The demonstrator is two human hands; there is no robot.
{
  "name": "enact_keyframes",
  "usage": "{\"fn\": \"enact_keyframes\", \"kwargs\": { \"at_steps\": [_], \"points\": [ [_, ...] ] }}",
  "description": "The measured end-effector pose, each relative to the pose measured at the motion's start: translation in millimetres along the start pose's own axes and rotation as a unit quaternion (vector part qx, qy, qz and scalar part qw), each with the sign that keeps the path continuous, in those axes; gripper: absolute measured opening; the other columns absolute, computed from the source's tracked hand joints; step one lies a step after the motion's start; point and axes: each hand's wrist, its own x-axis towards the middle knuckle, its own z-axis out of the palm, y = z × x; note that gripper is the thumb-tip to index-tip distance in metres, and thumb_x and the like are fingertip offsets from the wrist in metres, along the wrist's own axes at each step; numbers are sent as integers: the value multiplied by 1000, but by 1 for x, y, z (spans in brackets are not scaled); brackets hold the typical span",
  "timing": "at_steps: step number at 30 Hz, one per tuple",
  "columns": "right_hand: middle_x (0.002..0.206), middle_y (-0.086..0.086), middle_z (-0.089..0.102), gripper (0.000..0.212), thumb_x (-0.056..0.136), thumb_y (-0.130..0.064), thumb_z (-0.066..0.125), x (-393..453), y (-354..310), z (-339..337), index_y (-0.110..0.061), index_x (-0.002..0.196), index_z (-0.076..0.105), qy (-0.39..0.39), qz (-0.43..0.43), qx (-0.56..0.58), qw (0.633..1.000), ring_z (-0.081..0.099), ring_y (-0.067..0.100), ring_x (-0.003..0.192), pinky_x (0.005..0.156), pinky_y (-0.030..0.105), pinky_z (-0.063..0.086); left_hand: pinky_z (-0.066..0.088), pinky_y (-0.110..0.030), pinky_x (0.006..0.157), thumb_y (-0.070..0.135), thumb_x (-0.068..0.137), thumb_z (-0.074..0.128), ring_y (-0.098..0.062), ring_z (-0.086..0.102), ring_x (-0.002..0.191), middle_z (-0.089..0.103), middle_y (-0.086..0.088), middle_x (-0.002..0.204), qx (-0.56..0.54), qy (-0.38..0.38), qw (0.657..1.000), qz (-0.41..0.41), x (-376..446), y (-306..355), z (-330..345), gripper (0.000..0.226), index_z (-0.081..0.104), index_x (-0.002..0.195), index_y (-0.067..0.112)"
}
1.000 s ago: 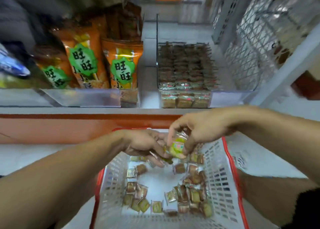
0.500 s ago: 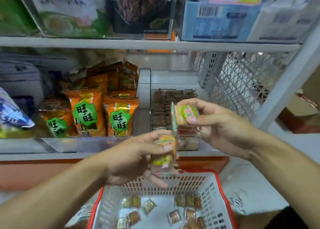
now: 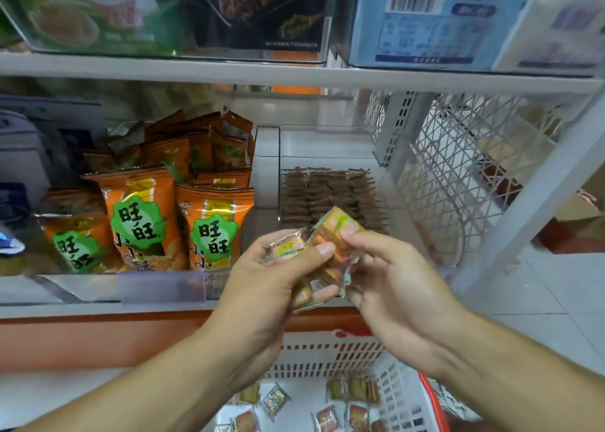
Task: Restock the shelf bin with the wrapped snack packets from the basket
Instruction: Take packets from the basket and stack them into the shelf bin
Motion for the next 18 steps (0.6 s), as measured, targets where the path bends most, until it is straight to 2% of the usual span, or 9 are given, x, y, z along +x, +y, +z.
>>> {"fn": "enact_keyframes", "kwargs": {
  "at_steps": [2, 3, 5, 6, 7, 9, 15, 18],
  "points": [
    [94, 15, 69, 18, 84, -16, 59, 0, -5, -2, -13, 82, 76, -6, 9, 8, 1000, 63, 24, 85, 85, 39, 48, 61, -33, 58, 14, 56, 87, -30, 78, 83, 78, -18, 100, 3, 2, 1000, -4, 2, 0, -3, 69, 63, 121, 7],
    [92, 16, 69, 17, 81, -16, 59, 0, -10, -3, -13, 79, 76, -13, 11, 10, 1000, 63, 25, 83, 84, 39, 51, 61, -33, 58, 14, 56, 87, -31, 78, 83, 78, -18, 101, 2, 1, 1000, -4, 3, 1, -4, 69, 63, 120, 7],
    [101, 25, 67, 24, 81, -18, 59, -1, -18, -7, -3, 95, 72, -28, 20, 7, 999, 60, 33, 93, 97, 48, 52, 61, -32, 57, 14, 54, 88, -30, 78, 82, 78, -18, 100, 4, -5, 1000, -5, 4, 3, -6, 68, 64, 118, 7],
    [111, 32, 65, 35, 83, -18, 59, 0, -20, -10, 6, 107, 67, -30, 24, 3, 999, 59, 40, 102, 107, 55, 46, 61, -31, 56, 15, 54, 88, -29, 78, 82, 78, -17, 100, 8, -7, 1000, -4, 4, 4, -7, 69, 64, 117, 7],
    [123, 37, 61, 45, 87, -19, 58, 0, -22, -14, 13, 119, 60, -25, 27, 0, 999, 58, 47, 113, 110, 59, 42, 60, -30, 55, 17, 53, 89, -27, 78, 81, 78, -16, 101, 13, -10, 1000, -4, 5, 6, -8, 70, 65, 117, 7],
    [132, 35, 57, 50, 92, -20, 55, -2, -24, -19, 13, 130, 54, -17, 19, -17, 1000, 53, 50, 127, 109, 60, 43, 59, -29, 55, 21, 53, 90, -26, 77, 81, 78, -15, 104, 30, -14, 999, -3, 5, 8, -10, 71, 65, 119, 9],
    [122, 29, 67, 40, 101, -24, 50, -7, -15, -21, 4, 129, 59, -7, -13, -60, 998, 61, 48, 118, 105, 57, 47, 58, -26, 53, 22, 51, 91, -23, 77, 78, 79, -12, 101, 48, -19, 999, -2, 5, 10, -12, 71, 67, 117, 11],
    [118, 24, 70, 32, 100, -20, 52, -10, -17, -19, -3, 123, 66, -27, -19, -71, 997, 66, 42, 114, 98, 50, 54, 59, -26, 54, 19, 48, 90, -23, 78, 79, 79, -12, 100, 44, -21, 999, -10, 5, 10, -11, 73, 66, 116, 10]
  ]
}}
